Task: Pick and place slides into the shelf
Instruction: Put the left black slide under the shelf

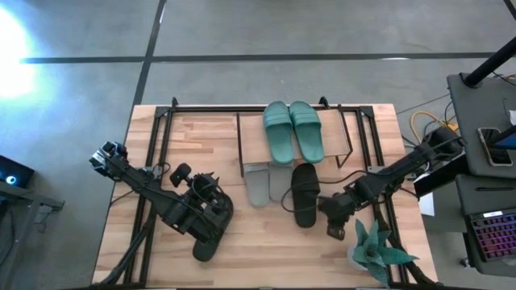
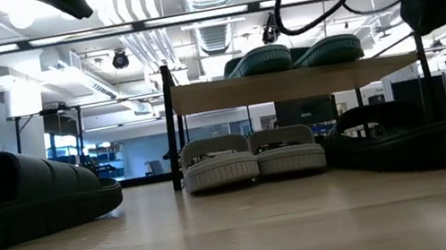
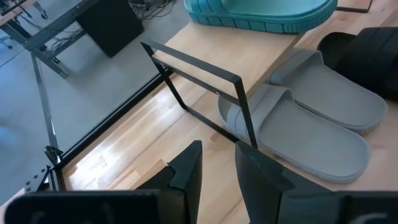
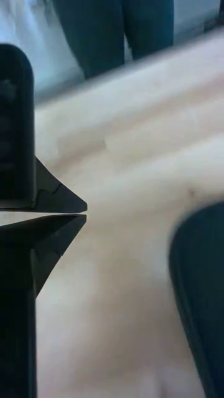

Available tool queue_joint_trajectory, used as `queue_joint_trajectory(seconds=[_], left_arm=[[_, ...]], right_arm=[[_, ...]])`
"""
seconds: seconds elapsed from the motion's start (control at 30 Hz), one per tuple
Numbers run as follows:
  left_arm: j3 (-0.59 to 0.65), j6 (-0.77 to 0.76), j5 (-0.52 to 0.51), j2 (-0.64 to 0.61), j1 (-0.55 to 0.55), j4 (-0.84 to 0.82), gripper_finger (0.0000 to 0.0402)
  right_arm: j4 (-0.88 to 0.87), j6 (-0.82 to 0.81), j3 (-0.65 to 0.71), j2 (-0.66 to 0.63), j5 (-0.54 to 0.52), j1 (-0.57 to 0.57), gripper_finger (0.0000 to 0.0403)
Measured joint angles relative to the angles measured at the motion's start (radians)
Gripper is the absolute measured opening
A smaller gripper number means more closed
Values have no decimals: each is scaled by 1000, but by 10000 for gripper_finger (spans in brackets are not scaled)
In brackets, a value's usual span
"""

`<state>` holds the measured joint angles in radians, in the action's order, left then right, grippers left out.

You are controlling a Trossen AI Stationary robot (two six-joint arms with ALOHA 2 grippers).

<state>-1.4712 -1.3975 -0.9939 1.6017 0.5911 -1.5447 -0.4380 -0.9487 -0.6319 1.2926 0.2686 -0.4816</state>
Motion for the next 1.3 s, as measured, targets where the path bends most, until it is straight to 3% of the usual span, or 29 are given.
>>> queue_joint_trajectory(seconds=[0.1, 0.23, 0.9, 1.3], left_arm=[[1, 0, 0, 0, 0, 21, 81], [4, 0, 16, 0, 1, 45, 81], [6, 47, 41, 1, 5, 60, 81], [6, 50, 43, 1, 5, 79, 81]], right_arm=[[56, -96, 0, 0, 77, 2, 9], [121, -201, 0, 1, 106, 2, 9], [195, -419, 0, 2, 7, -6, 9], [243, -597, 0, 23, 14, -96, 9]])
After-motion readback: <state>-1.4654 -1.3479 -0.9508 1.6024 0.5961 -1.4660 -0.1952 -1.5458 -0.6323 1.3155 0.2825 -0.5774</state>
